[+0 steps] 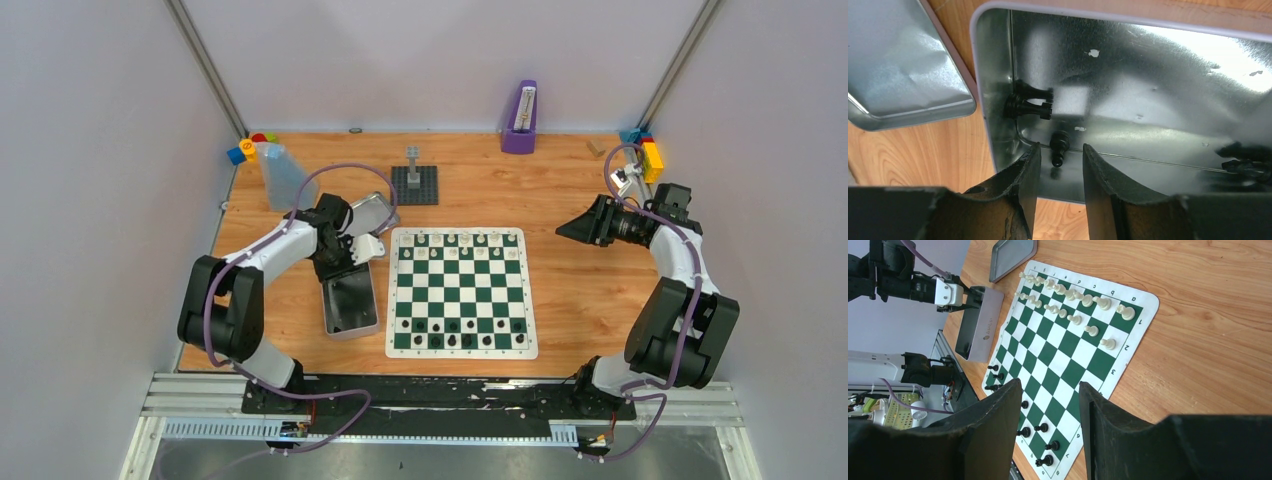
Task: Set up the chess pieces on the board
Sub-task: Pick up the chess piece from the storage box.
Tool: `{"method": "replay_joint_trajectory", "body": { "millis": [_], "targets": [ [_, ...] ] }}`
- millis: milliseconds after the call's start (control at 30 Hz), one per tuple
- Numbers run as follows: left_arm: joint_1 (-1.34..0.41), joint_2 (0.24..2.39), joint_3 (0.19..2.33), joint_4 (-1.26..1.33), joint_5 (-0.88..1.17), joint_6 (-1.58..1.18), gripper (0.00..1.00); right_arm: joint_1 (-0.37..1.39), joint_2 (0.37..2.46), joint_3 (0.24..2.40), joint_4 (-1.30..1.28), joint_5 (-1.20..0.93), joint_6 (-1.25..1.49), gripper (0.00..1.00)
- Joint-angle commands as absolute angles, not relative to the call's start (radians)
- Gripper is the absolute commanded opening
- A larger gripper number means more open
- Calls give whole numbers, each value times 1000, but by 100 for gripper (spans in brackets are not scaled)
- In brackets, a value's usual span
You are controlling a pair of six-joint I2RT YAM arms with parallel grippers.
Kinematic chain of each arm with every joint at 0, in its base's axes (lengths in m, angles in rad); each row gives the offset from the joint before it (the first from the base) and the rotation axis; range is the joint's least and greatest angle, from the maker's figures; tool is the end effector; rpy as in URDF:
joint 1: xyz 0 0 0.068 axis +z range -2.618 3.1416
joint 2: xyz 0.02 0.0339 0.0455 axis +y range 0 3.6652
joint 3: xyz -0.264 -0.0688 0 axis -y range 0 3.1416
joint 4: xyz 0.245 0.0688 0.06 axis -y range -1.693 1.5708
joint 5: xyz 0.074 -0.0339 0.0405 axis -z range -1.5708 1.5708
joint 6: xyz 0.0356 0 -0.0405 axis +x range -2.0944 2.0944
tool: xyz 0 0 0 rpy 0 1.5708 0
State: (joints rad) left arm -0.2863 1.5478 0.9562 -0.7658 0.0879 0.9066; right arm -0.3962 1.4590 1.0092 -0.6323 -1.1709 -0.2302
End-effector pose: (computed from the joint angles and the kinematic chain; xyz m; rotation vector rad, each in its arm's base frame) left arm 0.2619 -0.0804 0.1836 1.6468 2.4012 -0.0268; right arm 0.2696 -0.0772 0.2458 -0.1708 2.1092 1.1564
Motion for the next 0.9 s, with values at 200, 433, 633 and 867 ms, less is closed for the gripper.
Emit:
{"method": "replay_joint_trajectory", "body": {
  "millis": [200, 433, 633, 867],
  "targets": [
    [-279, 1590, 977, -775, 59, 966, 42, -399, 1447, 1045, -624, -1203, -256, 47],
    [-279, 1617, 986, -780, 43, 974, 39, -398, 1450, 1046, -626, -1204, -258, 47],
    [-279, 1627, 1003, -795, 46, 973, 30, -399, 1451, 1046, -626, -1203, -258, 47],
    [-279, 1619, 1022, -822, 54, 970, 21, -398, 1454, 1048, -627, -1206, -258, 47]
  ]
}}
